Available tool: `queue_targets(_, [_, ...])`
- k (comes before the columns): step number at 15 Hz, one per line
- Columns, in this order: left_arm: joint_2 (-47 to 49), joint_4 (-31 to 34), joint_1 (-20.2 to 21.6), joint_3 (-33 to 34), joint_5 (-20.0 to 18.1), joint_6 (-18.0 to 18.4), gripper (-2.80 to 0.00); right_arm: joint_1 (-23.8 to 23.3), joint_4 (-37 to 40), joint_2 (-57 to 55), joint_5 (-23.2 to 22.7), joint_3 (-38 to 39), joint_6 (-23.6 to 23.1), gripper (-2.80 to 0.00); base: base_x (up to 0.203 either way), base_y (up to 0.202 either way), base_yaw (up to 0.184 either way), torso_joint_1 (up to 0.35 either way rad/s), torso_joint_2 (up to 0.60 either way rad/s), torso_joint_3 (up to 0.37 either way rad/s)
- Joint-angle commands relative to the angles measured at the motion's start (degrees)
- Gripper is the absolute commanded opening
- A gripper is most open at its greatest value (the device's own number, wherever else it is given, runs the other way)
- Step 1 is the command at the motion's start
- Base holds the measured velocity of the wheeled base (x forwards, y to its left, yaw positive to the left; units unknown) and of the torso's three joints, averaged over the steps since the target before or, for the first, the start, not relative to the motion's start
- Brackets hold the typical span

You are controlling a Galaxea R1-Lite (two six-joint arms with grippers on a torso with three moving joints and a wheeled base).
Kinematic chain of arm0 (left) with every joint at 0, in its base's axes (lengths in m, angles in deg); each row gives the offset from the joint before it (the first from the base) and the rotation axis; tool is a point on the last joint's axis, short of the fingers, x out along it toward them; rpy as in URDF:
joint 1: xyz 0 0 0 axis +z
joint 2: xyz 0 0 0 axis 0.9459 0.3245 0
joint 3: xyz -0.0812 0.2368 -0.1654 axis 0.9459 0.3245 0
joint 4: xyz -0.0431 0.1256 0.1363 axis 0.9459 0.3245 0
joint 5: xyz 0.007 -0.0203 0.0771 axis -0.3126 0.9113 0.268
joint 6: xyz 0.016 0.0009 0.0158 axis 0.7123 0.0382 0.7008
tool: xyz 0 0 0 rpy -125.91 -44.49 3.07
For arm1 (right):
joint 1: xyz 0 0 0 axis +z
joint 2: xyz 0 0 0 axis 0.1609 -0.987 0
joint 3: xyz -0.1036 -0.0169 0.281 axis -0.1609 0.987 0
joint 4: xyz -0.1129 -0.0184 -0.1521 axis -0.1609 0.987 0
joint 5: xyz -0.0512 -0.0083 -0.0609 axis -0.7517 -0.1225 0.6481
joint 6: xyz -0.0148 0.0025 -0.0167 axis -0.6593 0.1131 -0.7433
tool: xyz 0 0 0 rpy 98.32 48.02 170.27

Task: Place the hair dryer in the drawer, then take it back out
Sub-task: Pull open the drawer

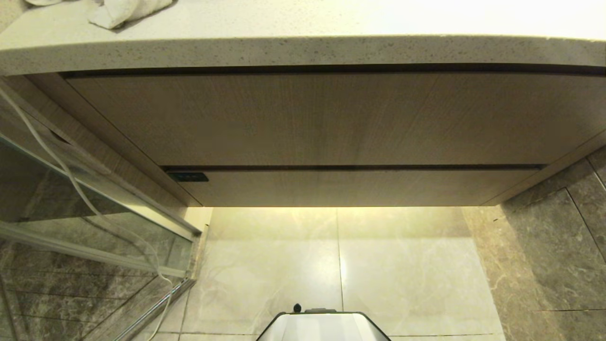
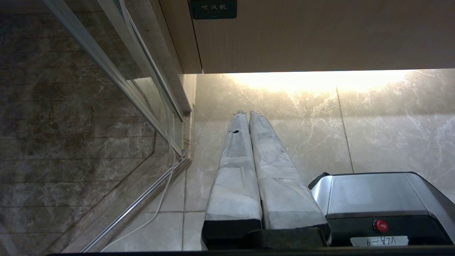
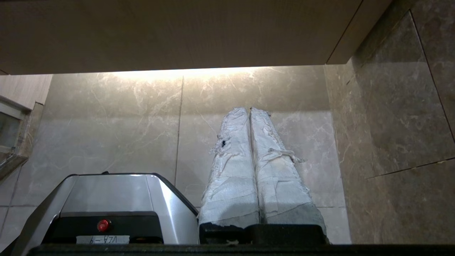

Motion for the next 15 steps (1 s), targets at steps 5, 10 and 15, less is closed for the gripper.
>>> queue_targets(5, [-0.1,0.0,0.0,0.0,0.0,0.0,-2.8,0.0,0.0,-0.1,0.0,0.1,0.0,-2.8,0.0,0.0,0.0,0.0,0.0,0.0])
queue_targets(10, [-0.1,0.0,0.0,0.0,0.0,0.0,-2.8,0.0,-0.2,-0.1,0.2,0.1,-0.4,-2.8,0.0,0.0,0.0,0.0,0.0,0.0])
queue_targets(15, [-0.1,0.0,0.0,0.0,0.0,0.0,-2.8,0.0,5.5,-5.3,0.5,-15.3,-0.9,-2.8,0.0,0.0,0.0,0.0,0.0,0.0])
